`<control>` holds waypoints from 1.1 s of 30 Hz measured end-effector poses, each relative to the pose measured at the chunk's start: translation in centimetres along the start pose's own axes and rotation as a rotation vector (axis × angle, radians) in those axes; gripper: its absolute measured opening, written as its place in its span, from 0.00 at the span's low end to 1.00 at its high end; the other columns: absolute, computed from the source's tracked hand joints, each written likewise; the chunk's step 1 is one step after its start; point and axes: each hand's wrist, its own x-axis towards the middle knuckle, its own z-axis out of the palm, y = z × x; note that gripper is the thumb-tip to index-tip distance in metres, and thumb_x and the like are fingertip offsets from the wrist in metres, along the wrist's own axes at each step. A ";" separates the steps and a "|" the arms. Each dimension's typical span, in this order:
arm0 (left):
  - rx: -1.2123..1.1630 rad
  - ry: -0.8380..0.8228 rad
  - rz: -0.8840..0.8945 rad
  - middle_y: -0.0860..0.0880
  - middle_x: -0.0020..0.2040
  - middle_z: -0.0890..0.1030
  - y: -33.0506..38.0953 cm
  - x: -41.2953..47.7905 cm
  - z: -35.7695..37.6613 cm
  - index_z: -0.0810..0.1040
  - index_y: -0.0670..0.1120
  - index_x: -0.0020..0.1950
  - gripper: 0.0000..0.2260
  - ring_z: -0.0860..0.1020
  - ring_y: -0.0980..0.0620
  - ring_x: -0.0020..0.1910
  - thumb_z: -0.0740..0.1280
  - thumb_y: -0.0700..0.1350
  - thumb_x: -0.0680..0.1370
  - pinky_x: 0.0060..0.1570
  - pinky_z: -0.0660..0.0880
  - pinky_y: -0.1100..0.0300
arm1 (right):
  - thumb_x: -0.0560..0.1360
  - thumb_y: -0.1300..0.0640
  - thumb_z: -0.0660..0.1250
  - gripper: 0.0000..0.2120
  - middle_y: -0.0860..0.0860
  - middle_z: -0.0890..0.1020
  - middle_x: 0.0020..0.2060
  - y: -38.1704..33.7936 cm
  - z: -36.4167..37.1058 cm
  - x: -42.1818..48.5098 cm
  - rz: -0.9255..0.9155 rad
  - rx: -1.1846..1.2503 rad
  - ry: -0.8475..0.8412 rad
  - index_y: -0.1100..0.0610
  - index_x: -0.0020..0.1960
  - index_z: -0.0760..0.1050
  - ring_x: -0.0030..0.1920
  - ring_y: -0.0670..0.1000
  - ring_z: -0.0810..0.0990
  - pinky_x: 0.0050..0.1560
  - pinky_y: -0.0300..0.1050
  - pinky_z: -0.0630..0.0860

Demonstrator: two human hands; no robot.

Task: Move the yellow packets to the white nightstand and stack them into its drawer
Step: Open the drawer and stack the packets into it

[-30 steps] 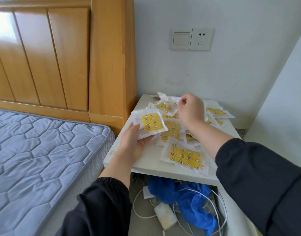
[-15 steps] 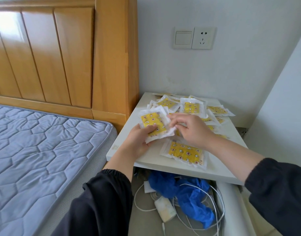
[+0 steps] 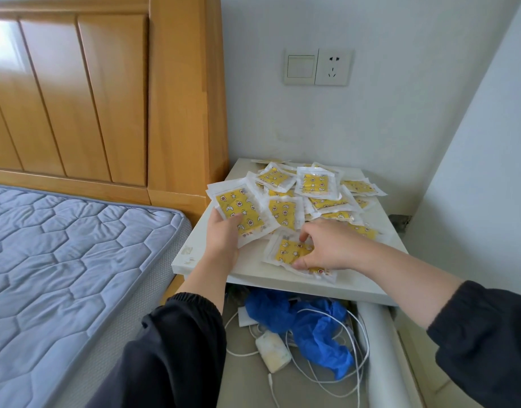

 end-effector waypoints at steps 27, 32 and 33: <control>0.197 0.080 0.057 0.53 0.53 0.79 -0.6 -2.3 0.5 0.72 0.52 0.59 0.12 0.80 0.52 0.52 0.63 0.38 0.80 0.44 0.77 0.59 | 0.69 0.63 0.75 0.15 0.60 0.83 0.48 7.5 -3.0 0.4 0.500 1.221 0.258 0.65 0.54 0.77 0.46 0.56 0.84 0.51 0.59 0.80; 0.221 0.044 0.064 0.52 0.55 0.79 -1.1 -3.6 1.3 0.72 0.50 0.62 0.13 0.79 0.51 0.53 0.63 0.37 0.80 0.44 0.76 0.61 | 0.72 0.64 0.72 0.11 0.54 0.77 0.33 9.5 -3.1 -2.1 0.422 0.840 0.173 0.59 0.35 0.71 0.31 0.53 0.77 0.32 0.39 0.74; 0.223 0.038 0.063 0.52 0.55 0.79 -1.1 -3.7 1.4 0.72 0.50 0.63 0.14 0.79 0.51 0.54 0.63 0.37 0.80 0.46 0.76 0.60 | 0.72 0.62 0.73 0.13 0.55 0.77 0.33 9.9 -3.0 -2.3 0.412 0.777 0.148 0.58 0.34 0.70 0.34 0.54 0.76 0.37 0.41 0.71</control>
